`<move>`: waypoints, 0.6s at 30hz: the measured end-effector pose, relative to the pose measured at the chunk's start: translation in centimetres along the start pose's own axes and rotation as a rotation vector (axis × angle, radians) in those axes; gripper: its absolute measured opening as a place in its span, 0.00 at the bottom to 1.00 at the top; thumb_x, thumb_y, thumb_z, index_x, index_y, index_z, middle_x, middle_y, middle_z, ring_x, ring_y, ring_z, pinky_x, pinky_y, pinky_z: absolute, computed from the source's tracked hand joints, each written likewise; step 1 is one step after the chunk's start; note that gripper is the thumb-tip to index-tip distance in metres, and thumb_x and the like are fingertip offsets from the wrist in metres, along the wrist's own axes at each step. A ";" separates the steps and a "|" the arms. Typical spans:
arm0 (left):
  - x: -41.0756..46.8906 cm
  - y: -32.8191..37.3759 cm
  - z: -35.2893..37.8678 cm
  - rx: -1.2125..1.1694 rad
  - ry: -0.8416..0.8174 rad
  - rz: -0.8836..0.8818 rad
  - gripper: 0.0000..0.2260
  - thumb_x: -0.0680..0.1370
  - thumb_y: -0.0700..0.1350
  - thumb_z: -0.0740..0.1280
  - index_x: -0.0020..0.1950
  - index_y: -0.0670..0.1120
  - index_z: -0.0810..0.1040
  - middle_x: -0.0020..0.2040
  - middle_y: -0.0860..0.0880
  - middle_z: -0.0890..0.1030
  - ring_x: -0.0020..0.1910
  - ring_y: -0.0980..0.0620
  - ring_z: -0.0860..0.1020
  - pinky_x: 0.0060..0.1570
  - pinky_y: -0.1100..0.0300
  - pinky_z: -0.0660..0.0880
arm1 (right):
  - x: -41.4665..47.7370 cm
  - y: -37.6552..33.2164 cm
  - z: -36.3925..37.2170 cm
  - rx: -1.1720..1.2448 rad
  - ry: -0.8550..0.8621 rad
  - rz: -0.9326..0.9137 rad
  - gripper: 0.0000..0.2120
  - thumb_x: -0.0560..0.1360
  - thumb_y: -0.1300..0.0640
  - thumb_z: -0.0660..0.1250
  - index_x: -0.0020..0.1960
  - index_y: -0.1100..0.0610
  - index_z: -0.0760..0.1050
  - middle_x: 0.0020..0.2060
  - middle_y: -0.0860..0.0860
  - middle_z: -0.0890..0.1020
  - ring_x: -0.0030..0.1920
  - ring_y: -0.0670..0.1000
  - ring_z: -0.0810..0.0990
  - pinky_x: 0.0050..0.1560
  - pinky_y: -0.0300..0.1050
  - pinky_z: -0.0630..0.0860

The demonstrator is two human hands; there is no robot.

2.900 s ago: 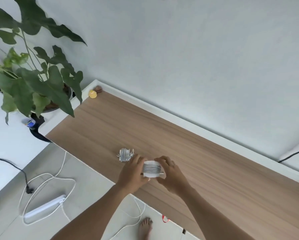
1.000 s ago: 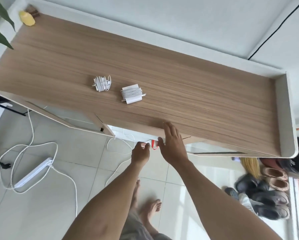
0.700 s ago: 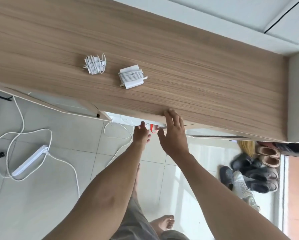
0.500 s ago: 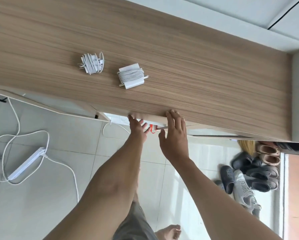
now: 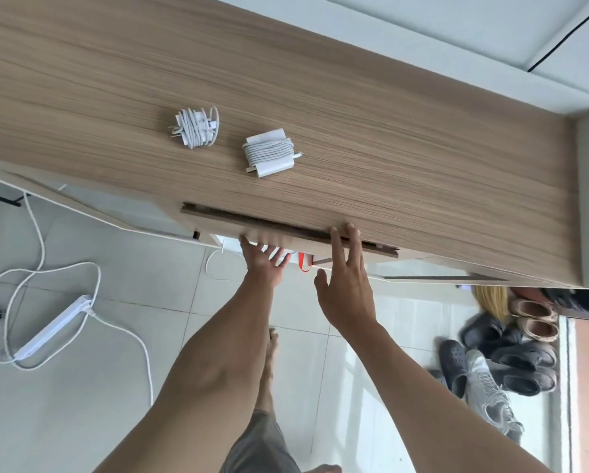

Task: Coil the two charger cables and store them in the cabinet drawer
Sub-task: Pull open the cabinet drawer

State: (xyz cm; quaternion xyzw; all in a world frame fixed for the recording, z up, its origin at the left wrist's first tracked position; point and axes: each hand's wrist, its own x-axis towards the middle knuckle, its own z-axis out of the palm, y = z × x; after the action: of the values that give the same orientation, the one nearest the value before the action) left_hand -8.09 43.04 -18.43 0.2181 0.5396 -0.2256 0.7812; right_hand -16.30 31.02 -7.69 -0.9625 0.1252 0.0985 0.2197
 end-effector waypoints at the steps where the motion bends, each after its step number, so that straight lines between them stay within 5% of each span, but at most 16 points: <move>1: -0.2 -0.1 -0.6 0.024 -0.006 0.004 0.31 0.78 0.66 0.53 0.71 0.46 0.68 0.68 0.43 0.73 0.67 0.40 0.72 0.66 0.46 0.70 | -0.5 0.2 0.3 -0.019 -0.003 -0.010 0.34 0.75 0.61 0.64 0.77 0.51 0.52 0.78 0.51 0.44 0.78 0.54 0.50 0.69 0.49 0.68; 5: -1.4 -0.6 -1.8 0.281 0.077 0.003 0.26 0.81 0.62 0.47 0.66 0.45 0.70 0.59 0.41 0.77 0.56 0.42 0.78 0.56 0.49 0.75 | -2.6 1.6 1.5 -0.163 -0.024 -0.061 0.28 0.78 0.62 0.60 0.76 0.55 0.55 0.76 0.58 0.57 0.77 0.58 0.53 0.75 0.49 0.56; 8: -5.5 -2.0 -1.8 0.806 -0.040 0.050 0.19 0.84 0.52 0.49 0.40 0.45 0.71 0.36 0.47 0.73 0.33 0.49 0.72 0.33 0.60 0.66 | -3.0 1.9 1.6 -0.124 0.029 -0.043 0.22 0.79 0.62 0.59 0.73 0.57 0.64 0.70 0.58 0.70 0.74 0.58 0.63 0.73 0.52 0.63; 11: -9.0 -3.6 -2.8 1.354 -0.250 0.540 0.13 0.79 0.46 0.61 0.36 0.44 0.75 0.33 0.47 0.79 0.31 0.47 0.76 0.32 0.61 0.71 | -2.4 1.8 0.7 -0.157 0.071 -0.076 0.20 0.76 0.64 0.65 0.67 0.57 0.72 0.62 0.56 0.78 0.67 0.57 0.73 0.66 0.51 0.71; 15: -11.1 -2.2 -3.3 1.760 -0.340 1.371 0.08 0.75 0.47 0.66 0.52 0.48 0.79 0.48 0.52 0.81 0.47 0.51 0.78 0.46 0.57 0.74 | -1.8 1.3 -1.1 -0.192 0.014 -0.052 0.17 0.75 0.63 0.66 0.63 0.55 0.75 0.56 0.51 0.82 0.58 0.56 0.78 0.58 0.48 0.73; 18: -10.9 0.4 -3.8 2.016 -0.219 1.577 0.14 0.73 0.44 0.68 0.58 0.49 0.79 0.52 0.49 0.79 0.54 0.46 0.75 0.53 0.53 0.70 | -2.3 1.1 -1.5 -0.204 -0.023 -0.019 0.17 0.76 0.64 0.64 0.63 0.54 0.76 0.56 0.51 0.82 0.58 0.56 0.78 0.57 0.47 0.73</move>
State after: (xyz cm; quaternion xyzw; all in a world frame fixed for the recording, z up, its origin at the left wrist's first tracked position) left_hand -14.15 46.88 -9.35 0.9491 -0.2097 -0.0279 0.2335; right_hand -18.60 29.88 -6.27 -0.9798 0.1027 0.1198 0.1231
